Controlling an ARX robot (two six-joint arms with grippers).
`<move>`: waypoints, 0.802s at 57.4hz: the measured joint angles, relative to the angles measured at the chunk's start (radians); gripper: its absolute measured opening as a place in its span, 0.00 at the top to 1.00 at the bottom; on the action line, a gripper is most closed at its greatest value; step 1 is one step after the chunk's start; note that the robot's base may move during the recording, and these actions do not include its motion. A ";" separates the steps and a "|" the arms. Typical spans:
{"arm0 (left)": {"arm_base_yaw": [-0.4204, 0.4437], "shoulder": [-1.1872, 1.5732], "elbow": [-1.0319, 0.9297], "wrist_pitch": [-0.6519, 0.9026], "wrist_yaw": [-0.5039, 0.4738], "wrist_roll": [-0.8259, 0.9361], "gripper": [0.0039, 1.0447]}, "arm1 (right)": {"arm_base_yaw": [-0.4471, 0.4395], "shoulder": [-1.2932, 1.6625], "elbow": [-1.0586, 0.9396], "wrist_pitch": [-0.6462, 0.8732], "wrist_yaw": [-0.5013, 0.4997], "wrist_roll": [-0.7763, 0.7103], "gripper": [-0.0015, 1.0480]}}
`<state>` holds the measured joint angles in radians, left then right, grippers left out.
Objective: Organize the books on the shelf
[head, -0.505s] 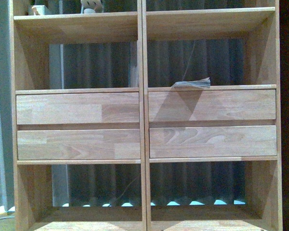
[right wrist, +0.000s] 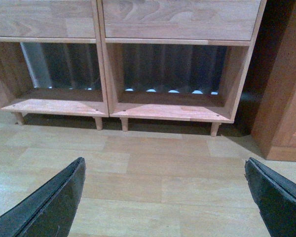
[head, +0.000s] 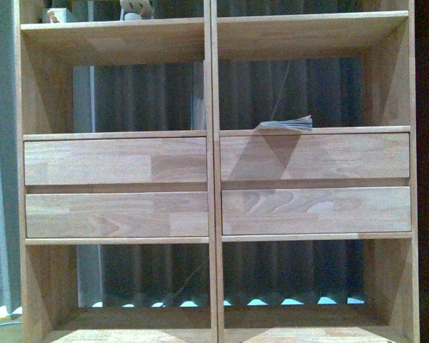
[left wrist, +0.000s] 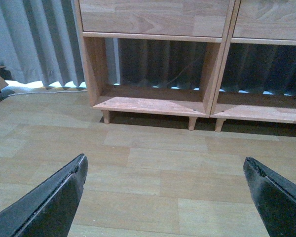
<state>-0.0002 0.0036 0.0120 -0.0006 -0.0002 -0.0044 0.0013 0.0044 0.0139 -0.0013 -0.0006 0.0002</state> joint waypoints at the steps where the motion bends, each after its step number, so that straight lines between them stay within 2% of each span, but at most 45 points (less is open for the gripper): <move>1: 0.000 0.000 0.000 0.000 0.000 0.000 0.07 | 0.000 0.000 0.000 0.000 0.000 0.000 0.07; 46: 0.000 0.000 0.000 0.000 0.000 0.000 0.07 | 0.000 0.000 0.000 0.000 0.000 0.000 0.07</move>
<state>-0.0002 0.0036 0.0120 -0.0006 -0.0002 -0.0044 0.0013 0.0044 0.0139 -0.0013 -0.0010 0.0002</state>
